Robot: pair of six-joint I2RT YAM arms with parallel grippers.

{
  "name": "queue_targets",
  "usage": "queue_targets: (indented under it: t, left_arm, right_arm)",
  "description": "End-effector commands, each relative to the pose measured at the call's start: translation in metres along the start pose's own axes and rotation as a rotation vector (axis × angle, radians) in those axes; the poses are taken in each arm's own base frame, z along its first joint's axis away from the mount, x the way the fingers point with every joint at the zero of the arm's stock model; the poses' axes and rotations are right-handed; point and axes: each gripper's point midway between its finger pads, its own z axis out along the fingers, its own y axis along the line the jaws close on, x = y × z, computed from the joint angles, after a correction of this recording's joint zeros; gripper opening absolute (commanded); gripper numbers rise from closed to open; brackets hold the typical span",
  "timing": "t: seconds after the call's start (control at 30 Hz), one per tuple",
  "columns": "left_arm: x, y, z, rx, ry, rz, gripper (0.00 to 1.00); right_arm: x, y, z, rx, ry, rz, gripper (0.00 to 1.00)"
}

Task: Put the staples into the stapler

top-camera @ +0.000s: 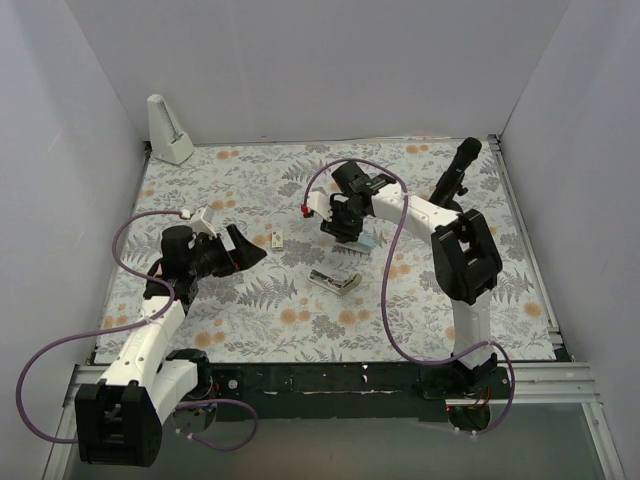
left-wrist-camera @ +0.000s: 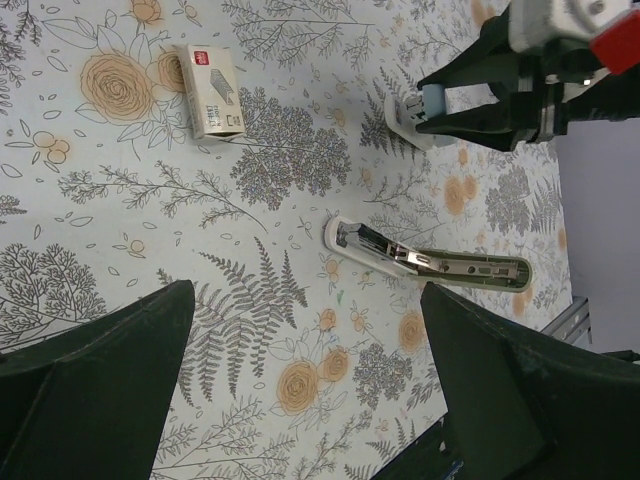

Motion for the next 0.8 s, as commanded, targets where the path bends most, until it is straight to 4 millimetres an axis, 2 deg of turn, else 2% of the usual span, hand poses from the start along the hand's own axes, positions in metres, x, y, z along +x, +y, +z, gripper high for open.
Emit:
queue_targets:
  t: [0.0, 0.07, 0.1, 0.13, 0.17, 0.2, 0.23, 0.27, 0.33, 0.37, 0.43, 0.47, 0.5, 0.63, 0.77]
  left_arm:
    - [-0.022, -0.024, -0.002, 0.065, -0.04, -0.015, 0.98]
    - [-0.03, -0.037, -0.002, 0.097, -0.062, -0.029, 0.98]
    - [-0.034, -0.041, -0.001, 0.101, -0.076, -0.031, 0.97]
    - [-0.043, -0.049, -0.001, 0.118, -0.096, -0.026, 0.96]
    - [-0.043, -0.057, 0.001, 0.133, -0.091, -0.037, 0.96]
    - [-0.044, -0.06, 0.005, 0.132, -0.083, -0.048, 0.95]
    - [-0.053, -0.067, 0.007, 0.134, -0.109, -0.041, 0.94]
    - [-0.051, -0.075, 0.01, 0.147, -0.096, -0.039, 0.93]
    - [-0.055, -0.082, 0.019, 0.146, -0.103, -0.057, 0.89]
    - [-0.056, -0.095, 0.021, 0.169, -0.096, -0.049, 0.88]
    - [-0.058, -0.101, 0.03, 0.174, -0.092, -0.057, 0.83]
    - [-0.062, -0.111, 0.032, 0.179, -0.101, -0.05, 0.81]
    - [-0.063, -0.114, 0.034, 0.179, -0.101, -0.05, 0.79]
    - [-0.073, -0.136, 0.044, 0.205, -0.134, -0.026, 0.71]
    - [-0.066, -0.15, 0.055, 0.209, -0.126, -0.009, 0.62]
  right_arm:
    - [-0.056, -0.017, -0.059, 0.155, -0.221, -0.042, 0.01]
    - [-0.066, -0.018, -0.07, 0.193, -0.275, -0.055, 0.01]
    - [-0.078, -0.022, -0.085, 0.234, -0.333, -0.067, 0.01]
    - [-0.079, -0.019, -0.087, 0.241, -0.35, -0.068, 0.01]
    - [-0.083, -0.019, -0.093, 0.254, -0.373, -0.071, 0.01]
    - [-0.095, -0.02, -0.109, 0.282, -0.432, -0.081, 0.01]
    - [-0.095, -0.016, -0.11, 0.278, -0.448, -0.076, 0.01]
    - [-0.1, -0.012, -0.115, 0.282, -0.474, -0.081, 0.01]
    - [-0.118, -0.007, -0.138, 0.314, -0.573, -0.095, 0.01]
    - [-0.117, 0.001, -0.135, 0.305, -0.59, -0.096, 0.01]
    - [-0.131, 0.008, -0.155, 0.334, -0.676, -0.107, 0.01]
    - [-0.129, 0.017, -0.151, 0.316, -0.682, -0.102, 0.01]
    - [-0.132, 0.021, -0.16, 0.329, -0.705, -0.11, 0.01]
    - [-0.142, 0.039, -0.167, 0.339, -0.762, -0.118, 0.01]
    - [-0.147, 0.048, -0.172, 0.34, -0.788, -0.12, 0.01]
